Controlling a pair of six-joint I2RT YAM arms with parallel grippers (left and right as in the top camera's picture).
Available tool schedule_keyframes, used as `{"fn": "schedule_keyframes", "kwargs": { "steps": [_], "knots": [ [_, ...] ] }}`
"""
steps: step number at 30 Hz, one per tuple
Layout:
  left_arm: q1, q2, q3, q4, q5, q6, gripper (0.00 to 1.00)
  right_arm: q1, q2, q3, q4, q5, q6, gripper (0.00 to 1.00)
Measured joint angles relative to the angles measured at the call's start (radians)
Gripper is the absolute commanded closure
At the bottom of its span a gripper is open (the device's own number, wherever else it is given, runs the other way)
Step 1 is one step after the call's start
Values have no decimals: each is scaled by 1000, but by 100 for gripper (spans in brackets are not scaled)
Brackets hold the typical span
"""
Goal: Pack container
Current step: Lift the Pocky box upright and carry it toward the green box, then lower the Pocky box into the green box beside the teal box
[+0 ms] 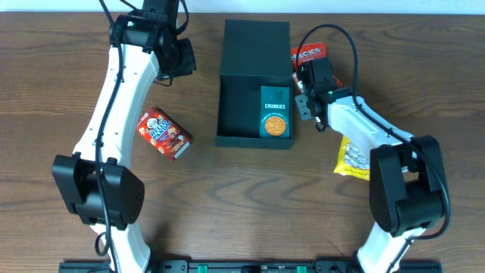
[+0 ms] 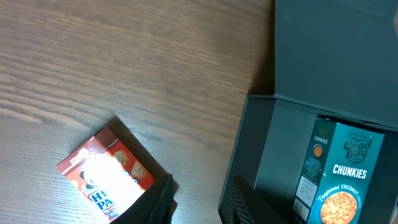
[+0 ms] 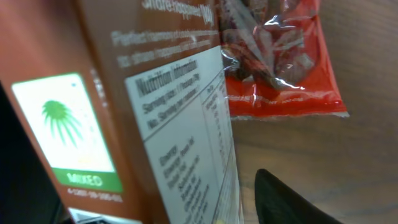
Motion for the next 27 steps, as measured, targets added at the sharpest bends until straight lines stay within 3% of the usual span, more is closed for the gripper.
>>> {"fn": "schedule_keyframes", "kwargs": {
  "steps": [6, 27],
  "knots": [
    [0, 0, 0, 0, 0, 0, 69, 0, 5, 0, 8, 0, 2, 57],
    [0, 0, 0, 0, 0, 0, 69, -1, 5, 106, -15, 1, 5, 75]
  ]
}}
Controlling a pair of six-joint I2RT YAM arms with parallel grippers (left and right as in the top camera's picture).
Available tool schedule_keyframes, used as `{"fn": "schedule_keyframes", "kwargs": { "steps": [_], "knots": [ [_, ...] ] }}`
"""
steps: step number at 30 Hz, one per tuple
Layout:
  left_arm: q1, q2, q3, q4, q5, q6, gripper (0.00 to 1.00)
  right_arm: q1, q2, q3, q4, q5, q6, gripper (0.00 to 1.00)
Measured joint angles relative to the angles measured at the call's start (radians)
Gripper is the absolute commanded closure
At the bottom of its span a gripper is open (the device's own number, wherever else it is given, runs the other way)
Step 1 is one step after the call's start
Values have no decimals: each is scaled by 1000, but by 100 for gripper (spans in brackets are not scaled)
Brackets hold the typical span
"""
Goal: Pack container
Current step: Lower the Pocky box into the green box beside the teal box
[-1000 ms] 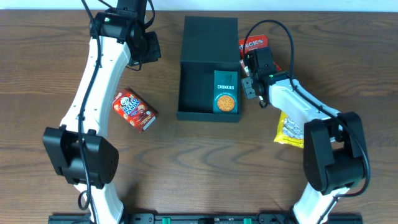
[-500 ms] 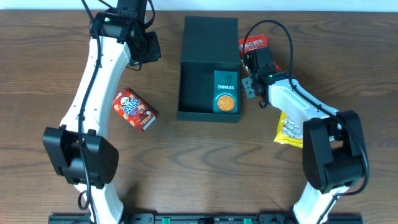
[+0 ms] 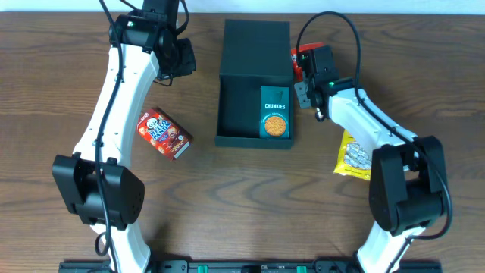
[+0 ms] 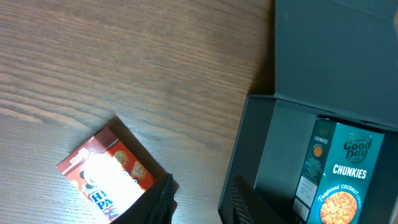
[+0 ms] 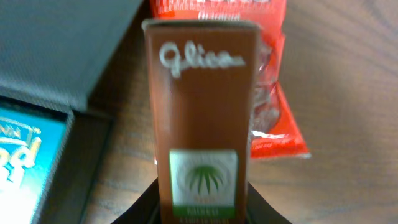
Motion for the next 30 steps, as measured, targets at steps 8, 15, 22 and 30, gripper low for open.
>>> {"fn": "schedule_keyframes", "kwargs": {
  "steps": [8, 15, 22, 30],
  "knots": [
    [0, 0, 0, 0, 0, 0, 69, 0, 0, 61, -31, 0, 10, 82],
    [0, 0, 0, 0, 0, 0, 69, -2, 0, 127, -76, 0, 28, 82],
    [0, 0, 0, 0, 0, 0, 69, -18, -51, 199, -154, -110, 61, 80],
    [13, 0, 0, -31, -11, -1, 69, -101, -214, 222, -158, -556, 175, 85]
  ]
}}
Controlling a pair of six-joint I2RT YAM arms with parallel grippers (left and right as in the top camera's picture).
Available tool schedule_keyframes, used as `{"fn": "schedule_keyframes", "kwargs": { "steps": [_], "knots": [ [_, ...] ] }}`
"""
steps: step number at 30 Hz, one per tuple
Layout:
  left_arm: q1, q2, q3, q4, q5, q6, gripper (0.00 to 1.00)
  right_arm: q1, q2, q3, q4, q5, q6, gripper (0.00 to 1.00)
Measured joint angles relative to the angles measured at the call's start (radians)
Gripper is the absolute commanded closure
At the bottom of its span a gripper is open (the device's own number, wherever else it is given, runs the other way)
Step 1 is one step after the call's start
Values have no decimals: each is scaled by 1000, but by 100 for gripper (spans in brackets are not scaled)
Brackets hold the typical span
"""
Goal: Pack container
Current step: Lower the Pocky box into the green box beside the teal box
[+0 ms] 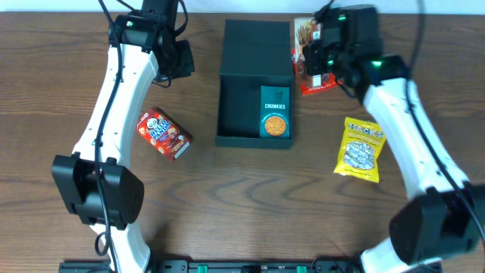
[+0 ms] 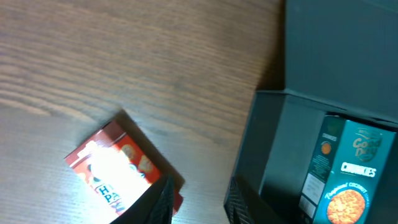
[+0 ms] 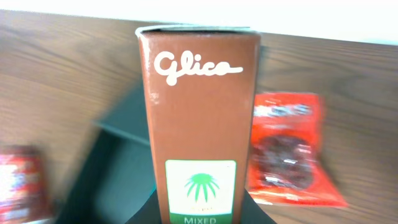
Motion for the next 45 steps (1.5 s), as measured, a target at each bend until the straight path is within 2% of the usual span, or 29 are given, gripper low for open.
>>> {"fn": "schedule_keyframes", "kwargs": {
  "steps": [7, 13, 23, 45],
  "knots": [
    [79, 0, 0, -52, 0, -26, 69, -29, -10, 5, -8, -378, 142, 84],
    [142, 0, 0, -67, 18, -29, 69, -20, -4, -9, -14, -528, 224, 83],
    [179, 0, 0, -74, 42, -29, 68, 95, 151, -20, 2, -599, 309, 83],
    [179, 0, 0, -74, 42, -29, 67, 172, 346, -24, -6, -550, 448, 84]
  ]
}}
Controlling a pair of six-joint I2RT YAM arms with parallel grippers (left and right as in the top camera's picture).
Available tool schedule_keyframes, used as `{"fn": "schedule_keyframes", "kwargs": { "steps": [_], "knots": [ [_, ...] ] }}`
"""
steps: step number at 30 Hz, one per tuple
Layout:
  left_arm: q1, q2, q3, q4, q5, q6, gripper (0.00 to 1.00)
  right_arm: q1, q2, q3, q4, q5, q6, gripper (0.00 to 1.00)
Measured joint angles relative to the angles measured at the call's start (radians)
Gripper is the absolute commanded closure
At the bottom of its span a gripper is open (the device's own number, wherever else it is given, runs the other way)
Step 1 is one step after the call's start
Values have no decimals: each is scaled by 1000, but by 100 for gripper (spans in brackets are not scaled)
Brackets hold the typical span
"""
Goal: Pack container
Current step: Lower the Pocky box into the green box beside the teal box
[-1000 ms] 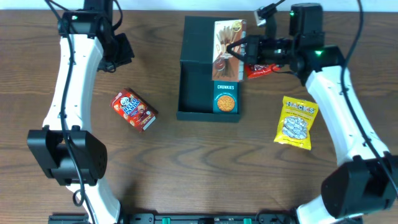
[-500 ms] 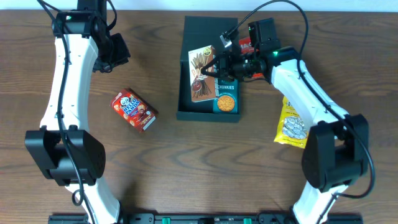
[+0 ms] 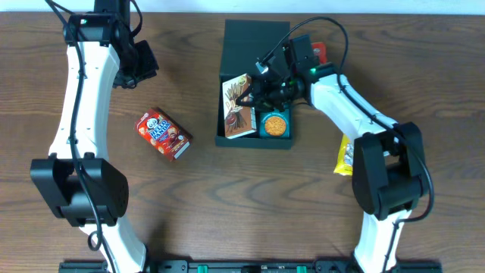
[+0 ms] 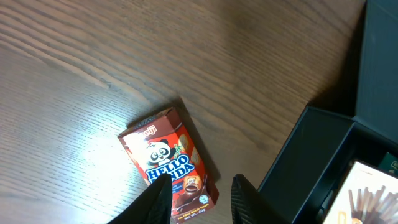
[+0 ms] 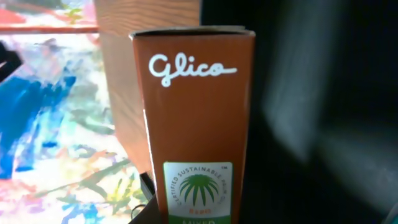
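The dark green container (image 3: 227, 129) stands open at the table's middle, its lid (image 3: 258, 42) folded back. A teal Chunkies box (image 3: 274, 125) lies in its right half. My right gripper (image 3: 263, 85) is shut on the brown Glico box (image 3: 238, 106), which sits tilted in the container's left half. In the right wrist view the Glico box (image 5: 196, 118) fills the frame and hides the fingers. A red Hello Panda box (image 3: 164, 134) lies on the table left of the container. My left gripper (image 4: 199, 202) hangs open above the Hello Panda box (image 4: 165, 162).
A red snack bag (image 3: 319, 51) lies behind the right arm near the lid. A yellow snack bag (image 3: 345, 155) shows partly under the right forearm. The container's near corner (image 4: 317, 155) stands right of my left fingers (image 4: 245, 196).
My right gripper has brought the Glico box from high over the lid's right side down into the container's left half. My left arm has shifted left, and Hello Panda now sits nearer its view's centre.
My right gripper was on the Glico box beside the red bag, right of the container. Then it held the box upright there, then high above the lid. Now the box is in the container beside Chunkies. The left gripper stayed open throughout.
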Motion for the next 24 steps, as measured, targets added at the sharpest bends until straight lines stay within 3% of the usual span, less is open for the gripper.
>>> {"fn": "schedule_keyframes", "kwargs": {
  "steps": [24],
  "knots": [
    [0, 0, 0, 1, 0, 0, 67, 40, 2, 0, 63, 216, 113, 83]
  ]
}}
